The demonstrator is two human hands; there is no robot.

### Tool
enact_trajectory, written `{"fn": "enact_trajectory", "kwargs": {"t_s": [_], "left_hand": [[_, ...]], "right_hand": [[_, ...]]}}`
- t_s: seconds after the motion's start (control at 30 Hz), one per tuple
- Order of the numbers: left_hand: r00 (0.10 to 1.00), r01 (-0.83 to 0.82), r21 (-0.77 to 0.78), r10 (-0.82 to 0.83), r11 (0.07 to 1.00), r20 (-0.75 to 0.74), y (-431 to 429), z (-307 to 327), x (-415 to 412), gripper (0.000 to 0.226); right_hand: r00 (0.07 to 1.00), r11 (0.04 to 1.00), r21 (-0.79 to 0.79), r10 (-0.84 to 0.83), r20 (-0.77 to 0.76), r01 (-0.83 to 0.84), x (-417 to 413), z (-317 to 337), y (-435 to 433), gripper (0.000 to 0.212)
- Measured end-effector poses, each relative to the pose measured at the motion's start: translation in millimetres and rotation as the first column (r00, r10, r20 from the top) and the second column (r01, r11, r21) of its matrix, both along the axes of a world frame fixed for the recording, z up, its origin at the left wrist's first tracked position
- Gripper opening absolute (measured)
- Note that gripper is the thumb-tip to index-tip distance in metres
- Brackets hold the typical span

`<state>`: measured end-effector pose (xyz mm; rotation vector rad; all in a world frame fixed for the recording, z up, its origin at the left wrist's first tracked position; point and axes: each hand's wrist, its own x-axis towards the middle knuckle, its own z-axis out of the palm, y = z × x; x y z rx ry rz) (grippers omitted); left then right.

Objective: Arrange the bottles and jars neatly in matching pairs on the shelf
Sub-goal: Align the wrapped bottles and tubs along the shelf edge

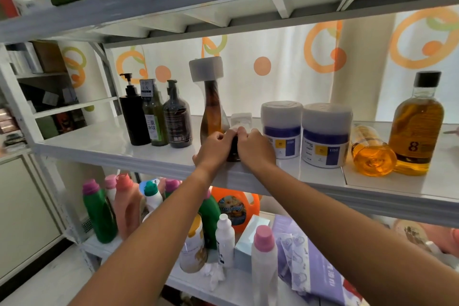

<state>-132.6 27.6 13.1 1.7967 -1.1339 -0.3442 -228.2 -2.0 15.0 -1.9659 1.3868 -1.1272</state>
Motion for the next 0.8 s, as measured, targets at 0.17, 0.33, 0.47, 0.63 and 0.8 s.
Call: {"fn": "enact_trajectory", "kwargs": {"t_s": [0.17,0.33,0.47,0.63,0.8], "left_hand": [[0.999,0.05,-0.079,-0.05,0.996,0.007,-0.7,-3.3,6.0,0.06],[0.981,0.167,-0.169,-0.181,0.971,-0.074,0.6,-6.2,15.3,0.058],[0.973,0.19,-0.223,-0.214,0.956,-0.086,1.9,-9.6,20.5,0.048],[0.969,0.219,-0.261,-0.241,0.94,-0.056,2.2,-11.2,17.3,0.046],[0.97,0.236,-0.252,-0.243,0.938,0.002,0.2,-15.1,19.8,0.048]], "right_hand": [[0.999,0.991,-0.129,-0.037,0.002,0.037,-6.2,-11.1,1.1,0.049],[0.995,0.98,-0.196,0.039,0.088,-0.021,-5.9,-15.7,-2.9,0.046],[0.982,0.977,-0.187,0.128,0.139,-0.101,-5.3,-14.0,-2.0,0.051],[0.975,0.981,-0.148,0.149,0.164,-0.125,-5.6,-13.8,-3.0,0.047],[0.949,0.979,-0.122,0.188,0.251,-0.162,-8.9,-11.8,-3.4,0.044]]}}
